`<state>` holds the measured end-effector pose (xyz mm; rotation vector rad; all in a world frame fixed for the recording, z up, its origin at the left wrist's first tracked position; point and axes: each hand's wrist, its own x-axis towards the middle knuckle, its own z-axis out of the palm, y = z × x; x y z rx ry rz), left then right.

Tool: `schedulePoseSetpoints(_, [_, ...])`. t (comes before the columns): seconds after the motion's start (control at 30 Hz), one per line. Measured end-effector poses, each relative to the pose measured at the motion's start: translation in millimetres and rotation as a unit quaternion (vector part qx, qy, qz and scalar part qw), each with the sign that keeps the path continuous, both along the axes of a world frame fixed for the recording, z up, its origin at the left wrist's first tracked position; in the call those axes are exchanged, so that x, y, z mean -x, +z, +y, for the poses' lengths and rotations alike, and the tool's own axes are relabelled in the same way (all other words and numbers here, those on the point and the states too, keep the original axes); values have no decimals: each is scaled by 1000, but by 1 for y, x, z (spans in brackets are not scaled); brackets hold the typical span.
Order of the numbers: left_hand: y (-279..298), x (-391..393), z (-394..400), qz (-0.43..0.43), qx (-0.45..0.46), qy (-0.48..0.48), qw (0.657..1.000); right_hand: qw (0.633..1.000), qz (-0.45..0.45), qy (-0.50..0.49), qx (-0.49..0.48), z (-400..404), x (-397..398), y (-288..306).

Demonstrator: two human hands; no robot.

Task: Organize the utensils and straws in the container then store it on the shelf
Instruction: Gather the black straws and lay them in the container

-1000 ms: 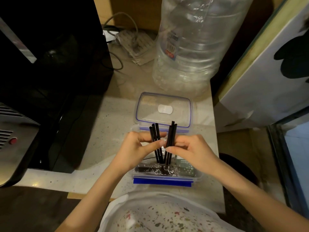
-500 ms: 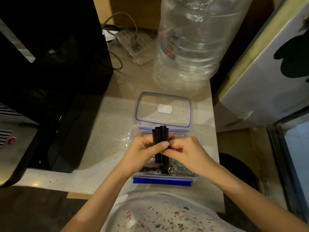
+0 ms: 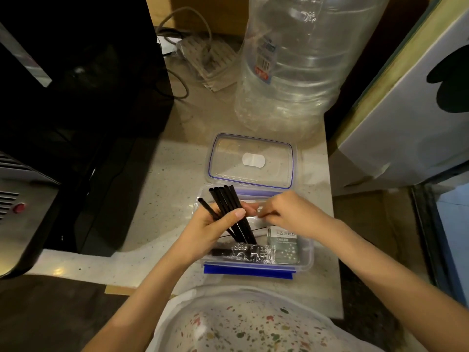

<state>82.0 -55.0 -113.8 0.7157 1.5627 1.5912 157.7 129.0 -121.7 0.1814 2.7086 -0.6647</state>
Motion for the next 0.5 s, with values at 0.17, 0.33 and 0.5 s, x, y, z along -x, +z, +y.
schedulePoseSetpoints(0.17, [2,1,-2,32,20,3,999,985,-4,126,-117,-15,5,-11])
schedulePoseSetpoints(0.33, [2,2,-3,50,32,1,998,984,-2,135,-116,-14,5,-10])
schedulePoseSetpoints(0.5, [3,1,-3,52,37,1,998,975,-9,169,-142,-15,2,-9])
